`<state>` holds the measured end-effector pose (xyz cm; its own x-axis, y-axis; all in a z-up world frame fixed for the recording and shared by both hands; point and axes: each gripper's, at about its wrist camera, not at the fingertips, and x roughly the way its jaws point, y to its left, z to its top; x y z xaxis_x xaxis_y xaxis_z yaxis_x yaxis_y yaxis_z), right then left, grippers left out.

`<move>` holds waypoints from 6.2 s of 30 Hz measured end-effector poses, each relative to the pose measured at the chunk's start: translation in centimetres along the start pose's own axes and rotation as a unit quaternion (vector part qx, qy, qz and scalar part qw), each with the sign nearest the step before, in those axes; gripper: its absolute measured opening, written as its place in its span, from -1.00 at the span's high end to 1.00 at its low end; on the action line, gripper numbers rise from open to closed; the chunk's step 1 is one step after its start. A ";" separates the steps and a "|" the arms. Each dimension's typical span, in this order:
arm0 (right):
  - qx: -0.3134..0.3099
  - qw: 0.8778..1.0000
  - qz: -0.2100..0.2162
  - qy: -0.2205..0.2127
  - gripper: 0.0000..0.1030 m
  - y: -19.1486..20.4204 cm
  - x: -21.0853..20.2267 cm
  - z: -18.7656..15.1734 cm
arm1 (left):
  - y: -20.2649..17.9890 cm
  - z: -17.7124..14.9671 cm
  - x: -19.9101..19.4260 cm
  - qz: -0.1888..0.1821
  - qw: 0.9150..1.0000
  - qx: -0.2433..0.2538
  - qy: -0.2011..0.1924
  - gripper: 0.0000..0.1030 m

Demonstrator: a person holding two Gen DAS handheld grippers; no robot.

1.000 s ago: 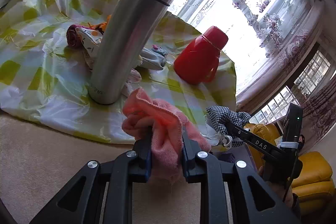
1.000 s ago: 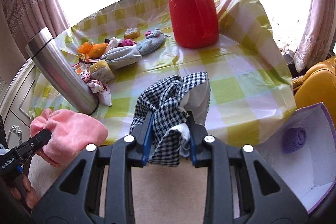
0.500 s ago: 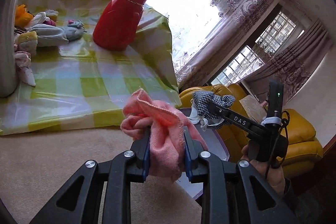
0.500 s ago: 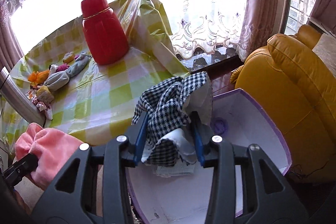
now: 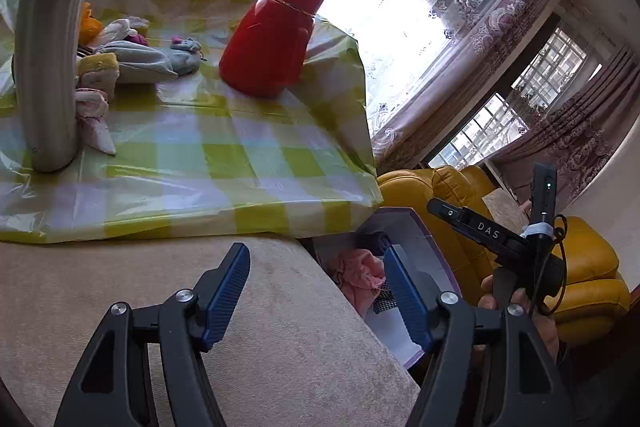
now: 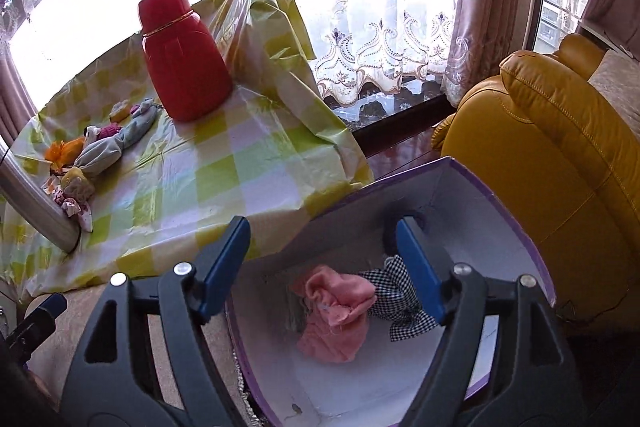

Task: Organize soft objects
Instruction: 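Carry both cloths to the white box and release them inside, then grasp the magenta knit hat with the left tool while the right tool grasps the grey pouch, then carry the hat and pouch to the white box and release them, then grasp the sponge with the right tool while the left tool grasps the floral cloth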

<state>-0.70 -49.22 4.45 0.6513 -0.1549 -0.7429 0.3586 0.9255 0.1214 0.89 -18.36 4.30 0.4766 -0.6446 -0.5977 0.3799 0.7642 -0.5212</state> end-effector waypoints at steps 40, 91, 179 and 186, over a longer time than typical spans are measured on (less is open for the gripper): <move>-0.019 0.958 0.239 0.159 -0.74 30.7 19.0 8.1 | 32.4 16.5 -7.2 0.180 0.954 -0.182 -0.154 -0.37; 0.084 0.960 0.248 0.094 0.27 20.0 14.5 2.5 | 29.1 6.3 -10.2 0.135 0.937 -0.263 -0.187 0.36; -0.244 0.950 0.155 0.114 -0.74 25.4 7.3 -3.8 | 16.4 1.2 -9.4 0.097 0.974 -0.188 -0.083 -0.28; -0.283 0.939 0.149 0.129 -0.75 29.3 9.8 -3.8 | 20.3 2.0 -10.9 0.114 0.963 -0.223 -0.105 -0.28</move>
<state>13.63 -22.30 -1.75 0.4571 0.1622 -0.8745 -0.2741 0.9611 0.0350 4.98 4.22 1.44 0.6744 -0.4078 -0.6156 -0.1087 0.7698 -0.6290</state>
